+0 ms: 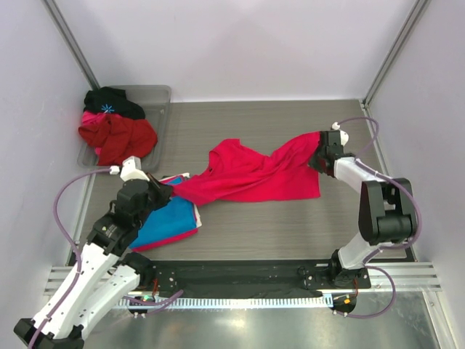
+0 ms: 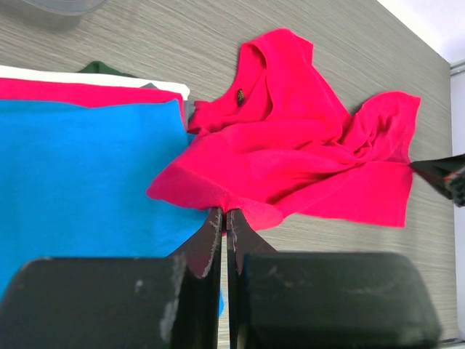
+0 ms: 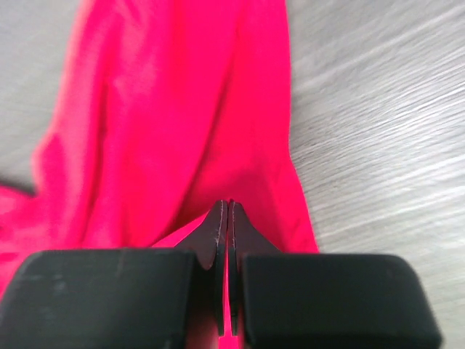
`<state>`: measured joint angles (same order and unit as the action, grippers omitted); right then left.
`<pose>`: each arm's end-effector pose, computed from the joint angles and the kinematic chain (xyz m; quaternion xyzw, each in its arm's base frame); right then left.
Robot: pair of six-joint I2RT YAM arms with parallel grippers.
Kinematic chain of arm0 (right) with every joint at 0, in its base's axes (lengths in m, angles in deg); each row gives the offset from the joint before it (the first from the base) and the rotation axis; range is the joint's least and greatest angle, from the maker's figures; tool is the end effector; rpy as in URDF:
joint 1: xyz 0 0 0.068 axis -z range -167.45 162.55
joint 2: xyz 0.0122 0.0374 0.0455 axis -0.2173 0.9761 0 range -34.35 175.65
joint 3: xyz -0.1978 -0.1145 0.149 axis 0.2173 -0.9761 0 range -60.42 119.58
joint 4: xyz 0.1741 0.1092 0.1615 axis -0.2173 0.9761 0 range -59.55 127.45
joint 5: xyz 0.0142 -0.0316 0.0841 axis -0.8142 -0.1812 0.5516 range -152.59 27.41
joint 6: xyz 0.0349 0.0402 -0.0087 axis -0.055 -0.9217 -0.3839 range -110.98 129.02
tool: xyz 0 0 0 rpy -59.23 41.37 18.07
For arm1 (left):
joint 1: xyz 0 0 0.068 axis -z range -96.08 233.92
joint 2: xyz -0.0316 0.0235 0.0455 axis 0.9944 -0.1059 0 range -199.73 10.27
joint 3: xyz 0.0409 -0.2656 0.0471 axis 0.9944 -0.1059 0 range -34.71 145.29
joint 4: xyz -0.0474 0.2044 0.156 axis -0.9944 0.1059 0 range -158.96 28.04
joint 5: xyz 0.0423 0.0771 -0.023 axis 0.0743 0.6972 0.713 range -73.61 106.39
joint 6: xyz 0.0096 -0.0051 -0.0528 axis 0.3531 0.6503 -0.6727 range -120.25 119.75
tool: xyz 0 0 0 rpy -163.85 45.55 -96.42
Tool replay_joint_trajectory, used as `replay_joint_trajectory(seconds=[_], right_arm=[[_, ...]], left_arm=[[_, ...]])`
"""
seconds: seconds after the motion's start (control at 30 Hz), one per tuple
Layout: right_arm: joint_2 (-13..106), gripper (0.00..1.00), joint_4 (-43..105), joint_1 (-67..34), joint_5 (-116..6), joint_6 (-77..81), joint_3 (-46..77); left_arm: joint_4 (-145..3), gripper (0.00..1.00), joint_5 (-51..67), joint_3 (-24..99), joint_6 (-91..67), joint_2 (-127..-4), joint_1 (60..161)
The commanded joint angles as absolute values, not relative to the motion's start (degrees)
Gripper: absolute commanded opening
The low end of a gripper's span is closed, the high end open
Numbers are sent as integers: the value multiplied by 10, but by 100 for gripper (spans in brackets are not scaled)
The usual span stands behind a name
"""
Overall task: Fold and stack the t-shirts
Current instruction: Flatten the tshirt out
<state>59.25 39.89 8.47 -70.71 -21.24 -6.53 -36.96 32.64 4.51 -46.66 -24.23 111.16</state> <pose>0.3344 0.0188 0.1840 0.2358 0.9049 0.0394 0.3522 0.1271 -0.0543 0.2935 -0.2133 0.8213 -0.2122 0.4847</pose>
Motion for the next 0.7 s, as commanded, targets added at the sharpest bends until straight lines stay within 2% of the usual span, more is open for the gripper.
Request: replay_joint_trajectory(seconds=[0.0,0.27,0.47,0.53,0.67], right_arm=[[516,1,390,106,-718,-229,-65],[483,1,428,191,-620,-263,31],[466,1,480,212,-538,-266,156],[443,1,507,212,-521,-265,205],[374,1,529,215,-520,-264,266]], left_arm=[[-410,0,305,83,-479,-290,1109],[-417,0,352,248,-470,-470,1108],[-337,0,395,522,-431,-601,1097],[-337,0,378,601,-413,-611,1096],[-351,0,362,676,-381,-599,1097]])
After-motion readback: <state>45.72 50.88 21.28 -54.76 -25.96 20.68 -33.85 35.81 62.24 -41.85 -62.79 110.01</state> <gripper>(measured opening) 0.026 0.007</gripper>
